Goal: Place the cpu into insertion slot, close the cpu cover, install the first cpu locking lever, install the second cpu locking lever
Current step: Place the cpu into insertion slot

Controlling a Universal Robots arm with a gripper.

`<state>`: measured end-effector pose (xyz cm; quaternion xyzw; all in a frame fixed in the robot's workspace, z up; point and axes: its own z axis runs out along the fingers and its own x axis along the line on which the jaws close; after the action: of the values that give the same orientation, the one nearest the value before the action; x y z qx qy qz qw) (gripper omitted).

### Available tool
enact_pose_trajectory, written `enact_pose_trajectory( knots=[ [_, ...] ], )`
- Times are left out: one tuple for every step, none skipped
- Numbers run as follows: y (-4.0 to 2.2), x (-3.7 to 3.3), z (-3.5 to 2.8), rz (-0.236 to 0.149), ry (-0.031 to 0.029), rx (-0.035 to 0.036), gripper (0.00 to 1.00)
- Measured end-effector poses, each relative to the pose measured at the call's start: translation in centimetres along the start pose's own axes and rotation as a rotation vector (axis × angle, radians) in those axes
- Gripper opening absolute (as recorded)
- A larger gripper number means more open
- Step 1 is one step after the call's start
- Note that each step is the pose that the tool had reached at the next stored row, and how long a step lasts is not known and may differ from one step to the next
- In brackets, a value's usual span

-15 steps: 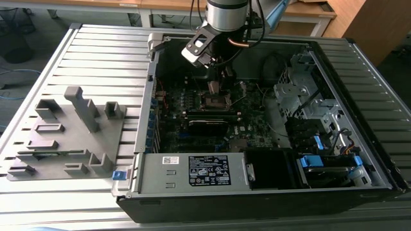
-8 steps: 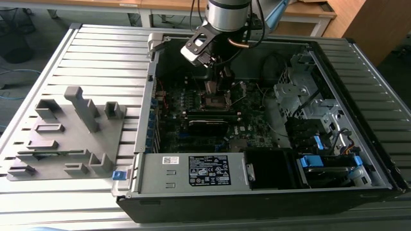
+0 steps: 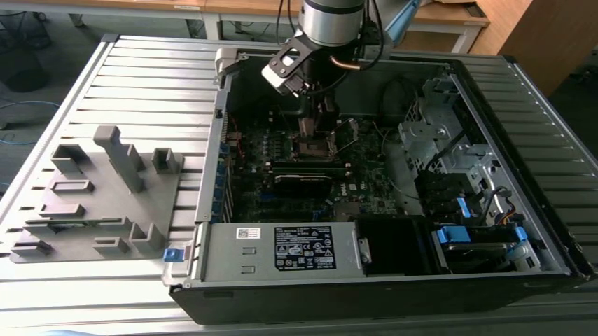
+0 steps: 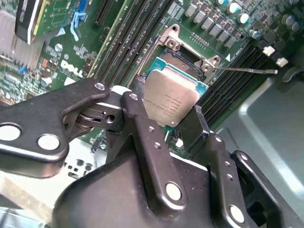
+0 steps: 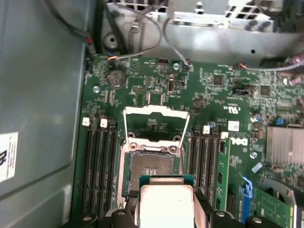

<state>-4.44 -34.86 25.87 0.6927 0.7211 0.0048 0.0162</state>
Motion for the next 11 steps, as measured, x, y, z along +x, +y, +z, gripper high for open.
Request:
enact_pose_trajectory(
  knots=[
    [0.0,0.0,0.0,0.007,-0.0003,0.0001,0.54],
    [0.0,0.0,0.0,0.007,-0.0003,0.0002,0.54],
    [0.0,0.0,0.0,0.007,-0.0003,0.0001,0.54],
    [0.0,0.0,0.0,0.007,-0.0002,0.0001,0.54],
    [0.0,0.0,0.0,0.007,0.0022,0.0,0.54],
    [0.0,0.0,0.03,0.007,0.0048,-0.0013,0.54],
    [0.0,0.01,0.05,0.007,0.0052,-0.004,0.54],
    [0.0,0.01,0.11,0.007,0.0061,-0.0094,0.54],
    [-0.01,0.0,0.16,0.008,0.0066,-0.0144,0.54],
    [-0.01,0.0,0.22,0.008,0.0084,-0.0183,0.54],
    [-0.01,0.01,0.31,0.008,0.0105,-0.0204,0.54]
  ],
)
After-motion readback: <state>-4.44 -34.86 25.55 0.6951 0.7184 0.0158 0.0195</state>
